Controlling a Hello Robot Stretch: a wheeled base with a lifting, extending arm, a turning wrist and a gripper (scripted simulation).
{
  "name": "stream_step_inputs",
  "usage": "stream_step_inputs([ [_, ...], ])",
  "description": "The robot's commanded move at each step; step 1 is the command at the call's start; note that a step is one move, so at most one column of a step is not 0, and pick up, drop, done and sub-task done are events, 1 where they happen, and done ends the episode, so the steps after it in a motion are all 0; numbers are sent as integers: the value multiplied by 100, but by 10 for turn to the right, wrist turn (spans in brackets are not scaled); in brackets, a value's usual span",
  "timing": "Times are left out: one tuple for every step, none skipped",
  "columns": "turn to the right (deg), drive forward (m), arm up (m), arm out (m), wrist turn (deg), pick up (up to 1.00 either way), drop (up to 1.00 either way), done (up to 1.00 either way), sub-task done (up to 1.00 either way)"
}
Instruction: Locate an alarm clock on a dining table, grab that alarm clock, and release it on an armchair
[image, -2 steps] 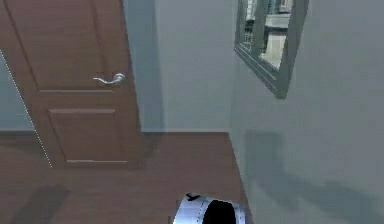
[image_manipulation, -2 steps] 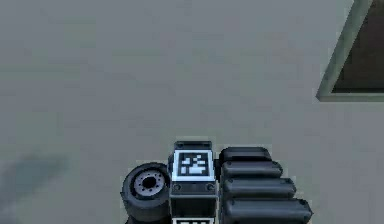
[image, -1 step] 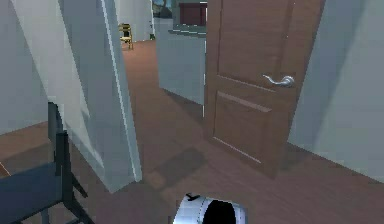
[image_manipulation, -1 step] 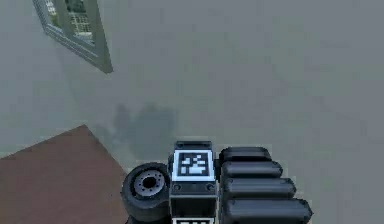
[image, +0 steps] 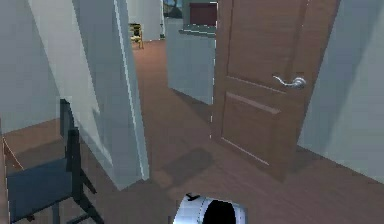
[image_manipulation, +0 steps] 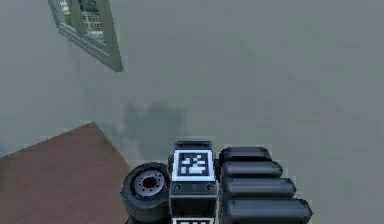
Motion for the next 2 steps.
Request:
stream_step_inputs([
  [0,100,0,0,0,0,0,0,0],
  [0,80,0,0,0,0,0,0,0],
])
